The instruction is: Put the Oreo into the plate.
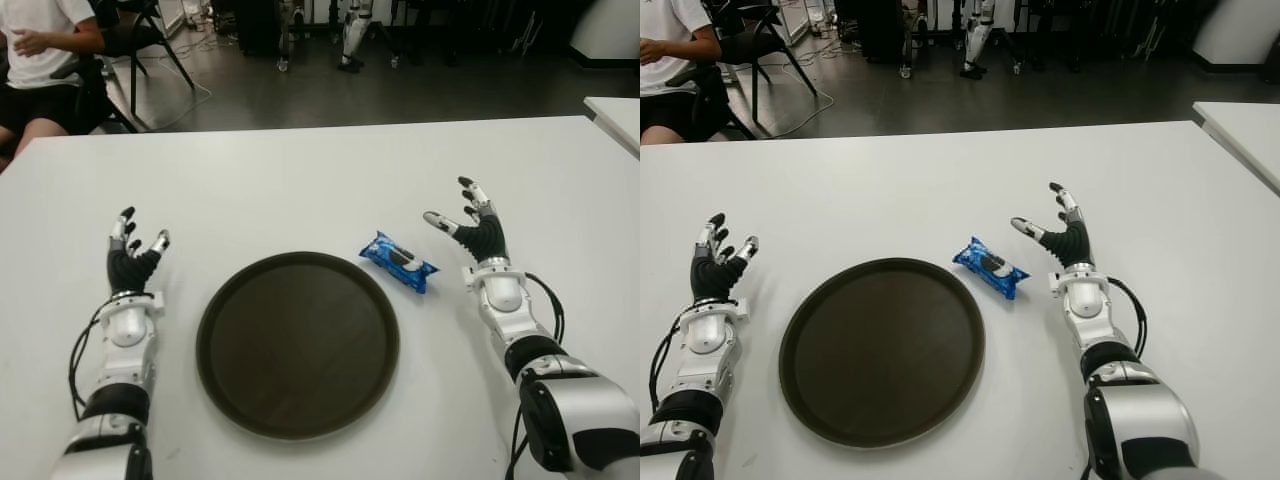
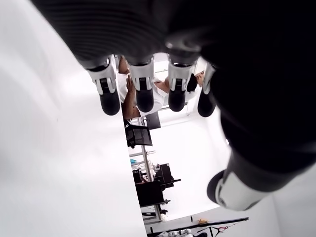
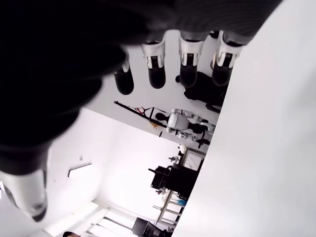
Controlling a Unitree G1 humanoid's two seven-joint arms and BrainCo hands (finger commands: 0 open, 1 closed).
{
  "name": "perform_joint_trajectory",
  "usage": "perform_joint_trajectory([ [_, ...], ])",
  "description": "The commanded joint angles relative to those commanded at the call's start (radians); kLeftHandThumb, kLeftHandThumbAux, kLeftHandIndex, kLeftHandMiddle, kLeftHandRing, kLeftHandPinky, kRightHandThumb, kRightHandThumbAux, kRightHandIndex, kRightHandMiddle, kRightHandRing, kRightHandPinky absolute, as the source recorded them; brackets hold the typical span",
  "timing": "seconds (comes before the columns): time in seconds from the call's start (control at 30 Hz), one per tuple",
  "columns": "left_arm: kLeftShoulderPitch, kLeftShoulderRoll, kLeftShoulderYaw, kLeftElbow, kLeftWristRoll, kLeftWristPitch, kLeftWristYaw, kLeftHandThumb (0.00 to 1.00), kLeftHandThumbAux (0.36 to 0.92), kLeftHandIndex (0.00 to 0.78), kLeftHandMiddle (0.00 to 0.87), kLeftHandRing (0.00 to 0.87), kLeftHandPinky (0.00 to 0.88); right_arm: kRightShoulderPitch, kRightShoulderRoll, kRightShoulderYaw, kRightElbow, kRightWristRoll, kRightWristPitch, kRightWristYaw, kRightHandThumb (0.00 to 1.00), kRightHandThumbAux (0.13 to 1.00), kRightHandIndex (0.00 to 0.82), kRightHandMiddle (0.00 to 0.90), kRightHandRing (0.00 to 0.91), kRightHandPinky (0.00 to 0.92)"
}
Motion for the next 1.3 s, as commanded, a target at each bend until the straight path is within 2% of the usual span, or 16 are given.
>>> perform_joint_trajectory([
  [0.37, 0.005, 0.0, -0.001, -0.009, 0.004, 0.004, 0.007, 0.021, 0.739, 0.025, 0.033, 0.008, 0.017, 0.0, 0.003, -0.007, 0.0, 0.014, -0.006, 0.018, 0.0, 0.598, 0.0, 0.0, 0.0, 0.0],
  [0.87, 0.01, 0.007, -0.012, -0.02, 0.022, 0.008, 0.005, 0.001, 0.721, 0.018, 0.023, 0.0, 0.0, -0.007, 0.002, -0.002, 0.0, 0.002, 0.023, -0.003, 0.0, 0.536, 0.0, 0.0, 0.0, 0.0],
  [1.3, 0.007, 0.007, -0.009, -0.006, 0.018, 0.005, 0.004, 0.011, 0.735, 0.024, 0.03, 0.005, 0.008, -0.015, 0.001, 0.009, -0.043, -0.008, -0.005, -0.026, 0.0, 0.518, 0.0, 0.0, 0.0, 0.0],
])
